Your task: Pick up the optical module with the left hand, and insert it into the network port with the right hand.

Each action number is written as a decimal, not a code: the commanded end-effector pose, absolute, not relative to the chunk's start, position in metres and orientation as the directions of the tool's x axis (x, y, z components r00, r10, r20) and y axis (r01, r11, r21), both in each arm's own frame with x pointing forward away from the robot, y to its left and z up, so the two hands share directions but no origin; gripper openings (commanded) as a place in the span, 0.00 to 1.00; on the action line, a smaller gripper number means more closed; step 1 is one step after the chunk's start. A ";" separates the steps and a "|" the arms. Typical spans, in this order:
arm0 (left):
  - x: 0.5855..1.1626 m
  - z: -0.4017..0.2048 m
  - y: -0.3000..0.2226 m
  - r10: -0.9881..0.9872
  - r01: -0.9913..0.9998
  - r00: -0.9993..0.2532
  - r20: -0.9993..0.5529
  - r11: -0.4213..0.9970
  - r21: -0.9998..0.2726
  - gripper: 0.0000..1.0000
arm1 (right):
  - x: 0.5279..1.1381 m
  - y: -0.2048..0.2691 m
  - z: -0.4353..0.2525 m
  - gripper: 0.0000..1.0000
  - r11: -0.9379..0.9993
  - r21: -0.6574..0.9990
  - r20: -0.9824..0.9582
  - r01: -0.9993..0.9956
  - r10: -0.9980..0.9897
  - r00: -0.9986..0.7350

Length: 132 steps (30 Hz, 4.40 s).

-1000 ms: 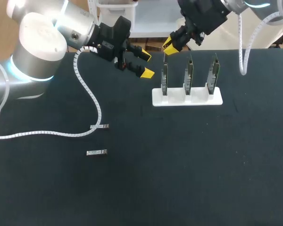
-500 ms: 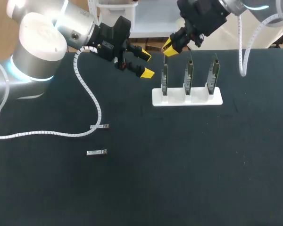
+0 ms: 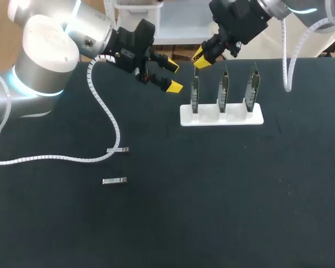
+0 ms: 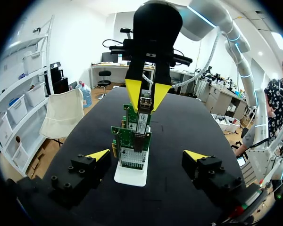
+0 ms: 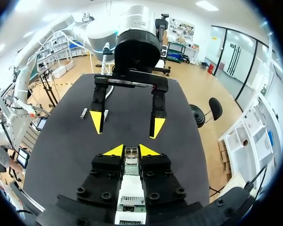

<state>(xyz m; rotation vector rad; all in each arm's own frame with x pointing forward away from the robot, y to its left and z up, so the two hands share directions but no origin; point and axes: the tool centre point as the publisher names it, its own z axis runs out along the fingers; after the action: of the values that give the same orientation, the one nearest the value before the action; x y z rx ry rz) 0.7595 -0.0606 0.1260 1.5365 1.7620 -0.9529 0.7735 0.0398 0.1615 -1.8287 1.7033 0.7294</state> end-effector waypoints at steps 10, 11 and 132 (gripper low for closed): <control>0.760 0.126 -0.061 0.553 0.990 -0.142 -0.821 0.068 -0.125 1.00 | 0.773 0.040 0.153 0.00 -0.052 -0.012 -0.694 -0.999 -0.719 0.046; 0.760 0.126 -0.061 0.553 0.990 -0.142 -0.821 0.068 -0.125 1.00 | 0.773 0.040 0.153 0.00 -0.052 -0.012 -0.694 -0.999 -0.719 0.046; 0.760 0.126 -0.061 0.553 0.990 -0.142 -0.821 0.068 -0.125 1.00 | 0.782 0.044 0.144 0.00 -0.039 0.070 -0.757 -0.997 -0.653 -0.027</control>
<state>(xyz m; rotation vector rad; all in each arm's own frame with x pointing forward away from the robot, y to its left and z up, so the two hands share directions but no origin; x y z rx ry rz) 0.7595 -0.0606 0.1260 1.5365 1.7620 -0.9528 0.7807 0.0438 0.1450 -1.7391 1.7267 0.8671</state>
